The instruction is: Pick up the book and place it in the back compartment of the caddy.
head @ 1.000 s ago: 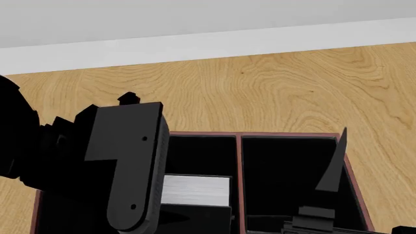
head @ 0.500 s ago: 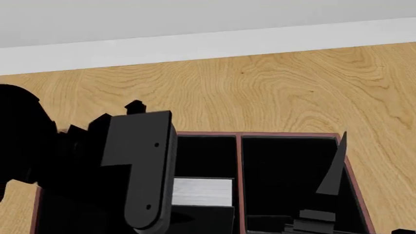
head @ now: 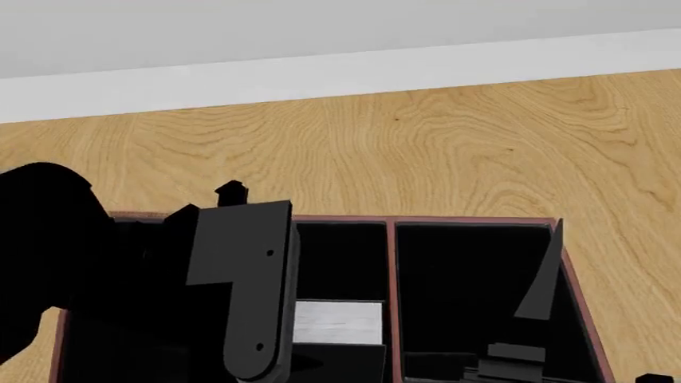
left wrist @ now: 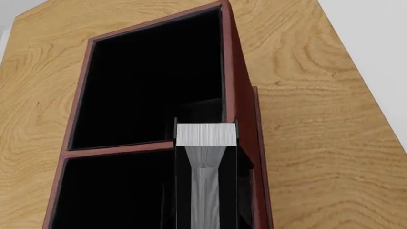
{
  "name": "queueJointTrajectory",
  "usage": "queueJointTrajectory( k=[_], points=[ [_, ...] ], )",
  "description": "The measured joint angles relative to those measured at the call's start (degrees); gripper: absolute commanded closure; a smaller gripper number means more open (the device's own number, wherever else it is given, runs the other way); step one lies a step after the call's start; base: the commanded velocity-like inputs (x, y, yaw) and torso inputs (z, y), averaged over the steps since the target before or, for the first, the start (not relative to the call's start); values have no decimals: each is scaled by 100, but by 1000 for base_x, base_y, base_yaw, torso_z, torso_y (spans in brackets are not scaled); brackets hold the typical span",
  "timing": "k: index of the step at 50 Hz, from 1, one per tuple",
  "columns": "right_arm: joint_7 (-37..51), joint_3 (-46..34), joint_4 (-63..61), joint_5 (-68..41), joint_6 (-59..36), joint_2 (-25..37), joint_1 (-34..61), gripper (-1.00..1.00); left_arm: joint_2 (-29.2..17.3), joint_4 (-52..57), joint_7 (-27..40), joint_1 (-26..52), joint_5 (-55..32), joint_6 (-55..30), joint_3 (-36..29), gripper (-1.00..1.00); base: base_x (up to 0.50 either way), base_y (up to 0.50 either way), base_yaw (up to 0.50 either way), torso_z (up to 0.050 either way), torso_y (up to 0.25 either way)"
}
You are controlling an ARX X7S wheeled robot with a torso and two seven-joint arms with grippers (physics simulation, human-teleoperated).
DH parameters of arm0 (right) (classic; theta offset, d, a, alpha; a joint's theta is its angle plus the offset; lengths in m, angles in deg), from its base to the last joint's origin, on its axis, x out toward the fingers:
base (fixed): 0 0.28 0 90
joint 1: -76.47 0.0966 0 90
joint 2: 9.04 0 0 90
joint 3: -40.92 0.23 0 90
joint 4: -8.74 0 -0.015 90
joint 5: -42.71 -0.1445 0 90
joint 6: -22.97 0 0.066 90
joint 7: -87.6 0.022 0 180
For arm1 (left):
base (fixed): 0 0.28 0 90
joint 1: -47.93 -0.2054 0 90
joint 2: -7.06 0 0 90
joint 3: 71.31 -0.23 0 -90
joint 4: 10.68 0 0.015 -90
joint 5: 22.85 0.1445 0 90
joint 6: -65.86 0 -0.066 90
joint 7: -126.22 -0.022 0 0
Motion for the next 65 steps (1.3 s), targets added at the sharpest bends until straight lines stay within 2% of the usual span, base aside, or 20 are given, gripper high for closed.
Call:
queueJointTrajectory(
  k=[65],
  points=[
    [7,-159,282,7,255,12,-79,-100,14,-673,257,-633,340,757,-477,100,0,0,0,0,1]
  ],
)
